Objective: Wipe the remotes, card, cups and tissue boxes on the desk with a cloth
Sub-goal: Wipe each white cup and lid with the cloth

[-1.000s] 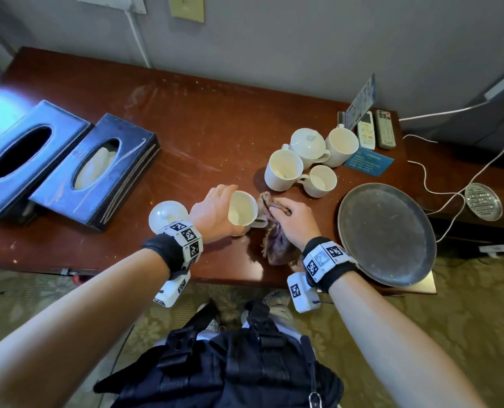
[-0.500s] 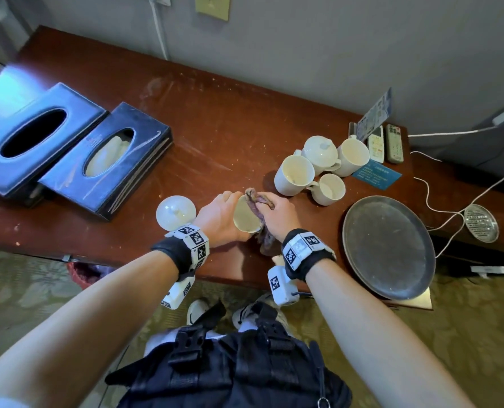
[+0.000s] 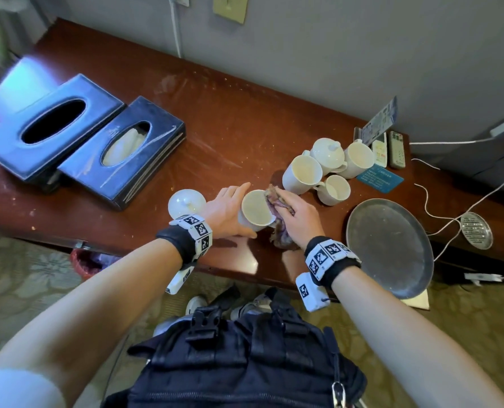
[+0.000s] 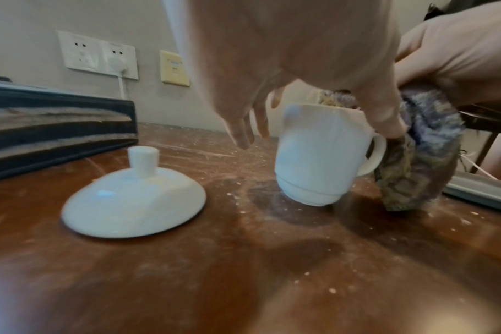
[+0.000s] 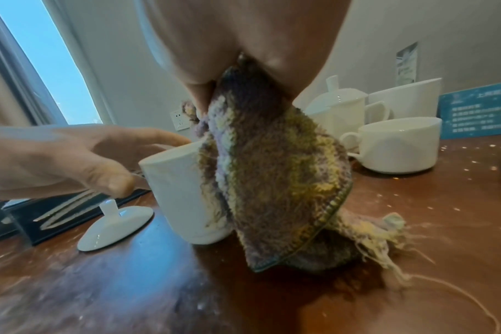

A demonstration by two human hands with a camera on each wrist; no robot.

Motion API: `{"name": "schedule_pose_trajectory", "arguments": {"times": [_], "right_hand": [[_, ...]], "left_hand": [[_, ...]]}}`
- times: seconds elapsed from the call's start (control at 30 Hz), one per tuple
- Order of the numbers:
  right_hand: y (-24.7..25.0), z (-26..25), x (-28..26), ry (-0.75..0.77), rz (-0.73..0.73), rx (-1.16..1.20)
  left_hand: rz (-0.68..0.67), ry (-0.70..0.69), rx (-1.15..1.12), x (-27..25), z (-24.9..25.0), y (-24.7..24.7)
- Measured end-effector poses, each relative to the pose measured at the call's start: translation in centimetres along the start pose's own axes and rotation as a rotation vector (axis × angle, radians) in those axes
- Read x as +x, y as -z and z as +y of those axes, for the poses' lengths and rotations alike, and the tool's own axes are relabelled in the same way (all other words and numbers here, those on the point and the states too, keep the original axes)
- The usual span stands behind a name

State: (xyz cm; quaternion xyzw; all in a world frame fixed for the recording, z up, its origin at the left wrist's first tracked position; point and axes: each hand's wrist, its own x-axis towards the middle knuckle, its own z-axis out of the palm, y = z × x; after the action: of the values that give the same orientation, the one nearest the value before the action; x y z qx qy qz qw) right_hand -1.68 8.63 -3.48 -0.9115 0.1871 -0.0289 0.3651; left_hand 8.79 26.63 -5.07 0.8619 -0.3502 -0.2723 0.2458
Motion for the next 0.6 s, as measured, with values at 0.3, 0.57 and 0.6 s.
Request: {"name": "schedule_pose_trajectory", "arguments": {"times": [0.3,0.57,0.6], "right_hand": [[-1.5,-1.8,1.0,-0.087,-0.072,-0.058],[-1.8,-1.8,1.0,-0.088,-0.082,-0.097],[-1.9,-1.8,0.9,-0.086,-0.081,-0.099]], "left_hand": [[0.210,0.310,0.088,-3.3,-6.6,2.6],[0.249,0.455,0.079,-2.1,-6.7,2.1],[0.249,0.471,0.078,-2.1,-6.7,2.1]]}}
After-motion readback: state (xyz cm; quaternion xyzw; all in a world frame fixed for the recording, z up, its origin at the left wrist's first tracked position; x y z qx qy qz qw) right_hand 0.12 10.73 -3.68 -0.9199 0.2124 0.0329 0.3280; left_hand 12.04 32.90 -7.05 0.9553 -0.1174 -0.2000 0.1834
